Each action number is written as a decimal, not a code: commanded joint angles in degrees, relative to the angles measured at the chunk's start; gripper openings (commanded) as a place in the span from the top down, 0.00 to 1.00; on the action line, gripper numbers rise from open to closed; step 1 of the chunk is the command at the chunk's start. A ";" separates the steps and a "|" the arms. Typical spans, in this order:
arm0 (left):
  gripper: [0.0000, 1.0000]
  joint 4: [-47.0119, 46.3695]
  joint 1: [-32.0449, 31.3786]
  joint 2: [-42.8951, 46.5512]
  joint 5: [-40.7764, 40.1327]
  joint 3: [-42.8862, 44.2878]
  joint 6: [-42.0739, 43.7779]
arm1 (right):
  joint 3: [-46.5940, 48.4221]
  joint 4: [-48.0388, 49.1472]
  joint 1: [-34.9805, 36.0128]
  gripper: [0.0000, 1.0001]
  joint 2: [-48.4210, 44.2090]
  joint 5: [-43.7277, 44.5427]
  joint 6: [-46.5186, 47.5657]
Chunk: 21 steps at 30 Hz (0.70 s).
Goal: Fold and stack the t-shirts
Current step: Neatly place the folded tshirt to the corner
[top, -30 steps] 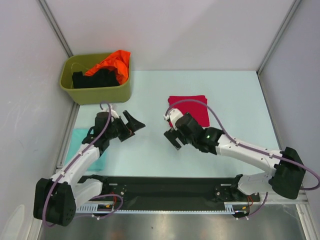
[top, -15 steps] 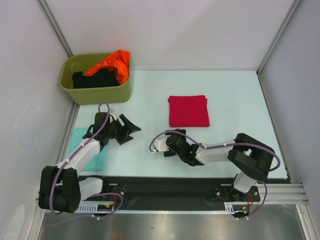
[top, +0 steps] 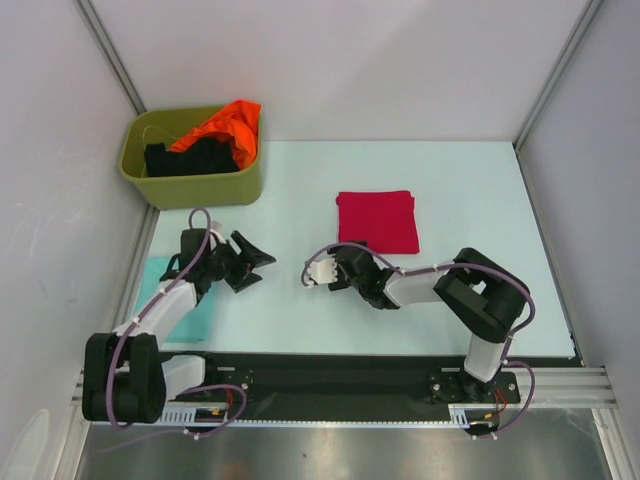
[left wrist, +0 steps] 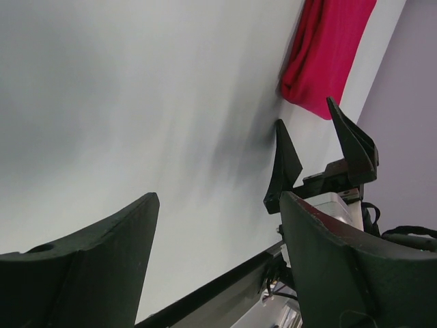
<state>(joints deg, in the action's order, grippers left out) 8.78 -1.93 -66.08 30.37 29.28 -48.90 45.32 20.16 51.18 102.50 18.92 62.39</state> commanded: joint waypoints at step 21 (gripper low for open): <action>0.00 -27.22 -3.94 -17.66 13.14 3.85 -12.95 | 9.00 -20.86 -7.67 1.00 -2.90 -11.97 0.10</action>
<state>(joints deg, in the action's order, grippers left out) -8.97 -3.07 -81.14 41.17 30.68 -56.29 53.01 5.76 45.10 104.20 9.15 63.42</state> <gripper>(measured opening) 0.996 0.107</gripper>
